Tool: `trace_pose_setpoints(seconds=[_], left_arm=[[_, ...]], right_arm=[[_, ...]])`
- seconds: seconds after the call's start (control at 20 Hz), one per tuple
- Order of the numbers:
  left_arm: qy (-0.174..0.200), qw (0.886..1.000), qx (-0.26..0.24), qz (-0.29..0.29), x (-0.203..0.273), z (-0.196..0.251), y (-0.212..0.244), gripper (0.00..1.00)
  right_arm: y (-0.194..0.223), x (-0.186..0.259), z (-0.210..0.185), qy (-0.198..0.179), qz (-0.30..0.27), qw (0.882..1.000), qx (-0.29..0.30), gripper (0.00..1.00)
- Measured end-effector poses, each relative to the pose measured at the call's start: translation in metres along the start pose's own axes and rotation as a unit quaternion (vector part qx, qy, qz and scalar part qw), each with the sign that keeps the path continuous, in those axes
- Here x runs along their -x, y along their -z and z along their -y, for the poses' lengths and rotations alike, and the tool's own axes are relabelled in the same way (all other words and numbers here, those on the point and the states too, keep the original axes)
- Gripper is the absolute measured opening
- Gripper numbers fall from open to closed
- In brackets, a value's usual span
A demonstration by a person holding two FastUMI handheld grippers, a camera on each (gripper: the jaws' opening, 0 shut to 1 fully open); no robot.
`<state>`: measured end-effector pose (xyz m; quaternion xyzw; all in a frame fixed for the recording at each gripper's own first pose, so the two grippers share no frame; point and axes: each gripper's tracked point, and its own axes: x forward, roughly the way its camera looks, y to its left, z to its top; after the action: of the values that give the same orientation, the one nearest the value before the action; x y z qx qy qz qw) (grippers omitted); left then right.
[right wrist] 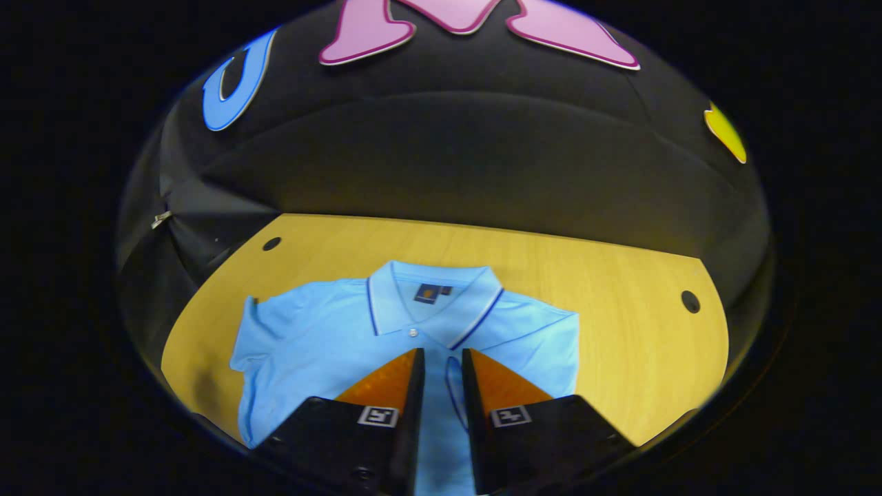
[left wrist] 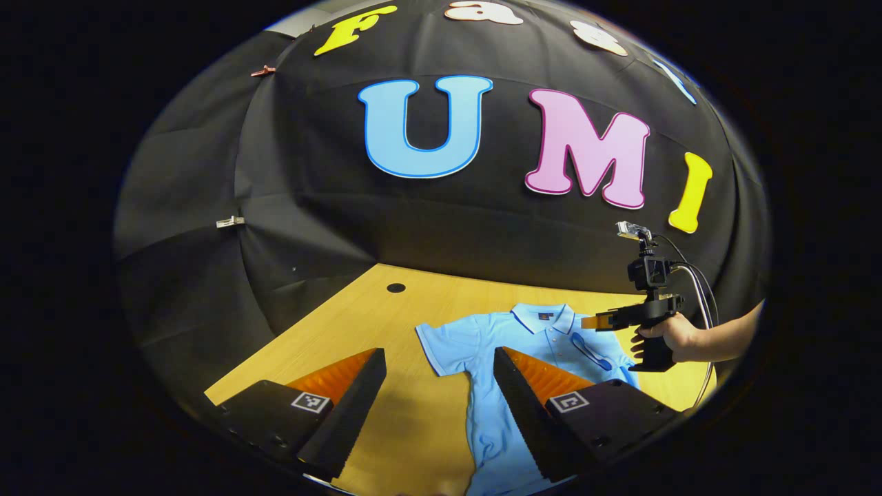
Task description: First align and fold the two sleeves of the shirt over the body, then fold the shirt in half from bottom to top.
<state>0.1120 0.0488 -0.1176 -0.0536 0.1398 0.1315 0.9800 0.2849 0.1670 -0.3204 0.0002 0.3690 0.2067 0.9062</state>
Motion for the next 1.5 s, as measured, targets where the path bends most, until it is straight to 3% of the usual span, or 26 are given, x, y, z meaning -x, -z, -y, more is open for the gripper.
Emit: trace_pose_setpoints(seconds=[0.05, 0.2, 0.25, 0.5, 0.75, 1.15, 1.35, 1.5], left_arm=[[0.0, 1.0, 0.0, 0.0, -0.006, -0.001, 0.0, 1.0], [0.001, 1.0, -0.009, 0.003, -0.029, -0.002, -0.004, 1.0], [0.002, 1.0, -0.014, 0.004, -0.038, -0.003, -0.006, 1.0], [0.024, 0.999, -0.044, 0.021, -0.087, 0.006, -0.021, 1.0], [0.047, 0.998, -0.036, 0.005, -0.167, 0.011, -0.01, 1.0], [0.014, 0.997, -0.029, -0.069, -0.289, -0.013, 0.067, 1.0], [0.005, 0.994, -0.014, -0.104, -0.319, -0.024, 0.095, 1.0], [0.003, 0.992, -0.038, -0.117, -0.33, -0.026, 0.098, 0.96]], right_arm=[[0.002, 0.002, -0.007, -0.008, -0.001, 1.0, 0.005, 0.41], [0.007, 0.012, -0.005, -0.009, 0.001, 1.0, 0.013, 0.94], [0.008, 0.018, -0.002, -0.007, 0.004, 1.0, 0.006, 0.98], [0.017, 0.058, 0.023, 0.016, 0.017, 1.0, 0.0, 0.98], [0.035, 0.108, 0.043, 0.046, 0.024, 0.999, -0.015, 0.99], [0.063, 0.165, 0.078, 0.087, 0.025, 0.995, -0.042, 0.99], [0.073, 0.181, 0.094, 0.104, 0.027, 0.992, -0.068, 0.99], [0.079, 0.188, 0.106, 0.116, 0.022, 0.991, -0.064, 0.99]])
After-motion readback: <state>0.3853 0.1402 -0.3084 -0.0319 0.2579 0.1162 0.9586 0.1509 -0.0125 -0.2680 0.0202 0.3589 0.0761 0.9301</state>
